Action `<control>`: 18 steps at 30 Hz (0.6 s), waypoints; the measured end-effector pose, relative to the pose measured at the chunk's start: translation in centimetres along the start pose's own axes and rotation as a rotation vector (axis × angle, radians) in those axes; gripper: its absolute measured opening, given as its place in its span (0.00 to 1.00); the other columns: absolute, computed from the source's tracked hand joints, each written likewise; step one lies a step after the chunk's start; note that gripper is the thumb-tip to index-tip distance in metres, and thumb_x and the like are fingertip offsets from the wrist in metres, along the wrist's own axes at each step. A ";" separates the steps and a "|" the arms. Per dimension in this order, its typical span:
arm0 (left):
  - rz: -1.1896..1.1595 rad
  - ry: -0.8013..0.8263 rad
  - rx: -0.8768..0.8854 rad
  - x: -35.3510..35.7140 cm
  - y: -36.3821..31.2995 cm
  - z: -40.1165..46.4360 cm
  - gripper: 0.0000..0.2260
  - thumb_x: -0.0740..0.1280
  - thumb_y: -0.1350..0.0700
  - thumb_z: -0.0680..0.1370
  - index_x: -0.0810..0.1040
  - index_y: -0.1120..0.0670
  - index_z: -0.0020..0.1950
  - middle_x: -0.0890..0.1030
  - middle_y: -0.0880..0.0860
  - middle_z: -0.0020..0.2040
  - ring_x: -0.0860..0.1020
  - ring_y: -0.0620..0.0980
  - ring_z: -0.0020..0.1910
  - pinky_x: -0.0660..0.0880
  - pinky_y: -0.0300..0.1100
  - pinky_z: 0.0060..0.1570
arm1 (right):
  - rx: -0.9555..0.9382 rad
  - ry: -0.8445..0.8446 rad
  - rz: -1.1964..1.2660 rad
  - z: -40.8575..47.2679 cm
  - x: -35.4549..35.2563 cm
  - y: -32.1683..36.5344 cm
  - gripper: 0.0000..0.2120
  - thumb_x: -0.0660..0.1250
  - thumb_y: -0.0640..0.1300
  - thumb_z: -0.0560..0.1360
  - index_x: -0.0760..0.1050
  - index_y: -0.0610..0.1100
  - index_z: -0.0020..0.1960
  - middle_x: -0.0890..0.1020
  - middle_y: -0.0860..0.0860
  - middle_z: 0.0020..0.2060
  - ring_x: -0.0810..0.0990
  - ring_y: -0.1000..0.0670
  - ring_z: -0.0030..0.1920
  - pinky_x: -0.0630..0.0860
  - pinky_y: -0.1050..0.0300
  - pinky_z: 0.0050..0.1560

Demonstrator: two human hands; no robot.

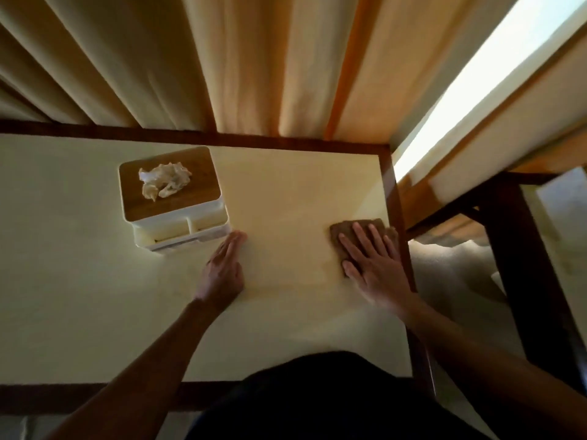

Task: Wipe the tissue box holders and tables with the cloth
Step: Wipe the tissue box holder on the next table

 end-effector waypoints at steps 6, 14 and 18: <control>-0.021 -0.061 0.021 0.8 -1.7 -2.0 0.30 0.56 0.67 0.68 0.67 0.68 0.71 0.71 0.67 0.70 0.70 0.66 0.70 0.66 0.58 0.69 | 0.346 -0.092 0.072 -6.9 1.2 0.1 0.29 0.52 0.59 0.79 0.65 0.50 0.78 0.64 0.41 0.77 0.61 0.35 0.77 0.59 0.36 0.75; -0.071 -0.159 -0.080 -0.6 -0.6 -7.8 0.28 0.51 0.63 0.70 0.69 0.68 0.70 0.72 0.67 0.68 0.68 0.64 0.70 0.66 0.58 0.70 | -0.009 -0.026 0.116 -5.8 2.0 15.0 0.30 0.52 0.61 0.80 0.62 0.51 0.79 0.60 0.43 0.79 0.57 0.37 0.78 0.54 0.39 0.74; -0.048 -0.267 -0.228 -5.1 3.3 -10.9 0.27 0.54 0.68 0.70 0.70 0.65 0.69 0.73 0.64 0.69 0.69 0.61 0.71 0.67 0.57 0.69 | -0.227 0.028 0.106 -2.4 1.8 22.5 0.30 0.50 0.61 0.80 0.60 0.51 0.79 0.58 0.43 0.80 0.54 0.38 0.79 0.49 0.40 0.75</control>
Point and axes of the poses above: each hand's wrist, its own z-axis towards the middle knuckle, its own x-axis out of the palm, y = z × x, the point moved 7 cm from there along z, towards the middle knuckle
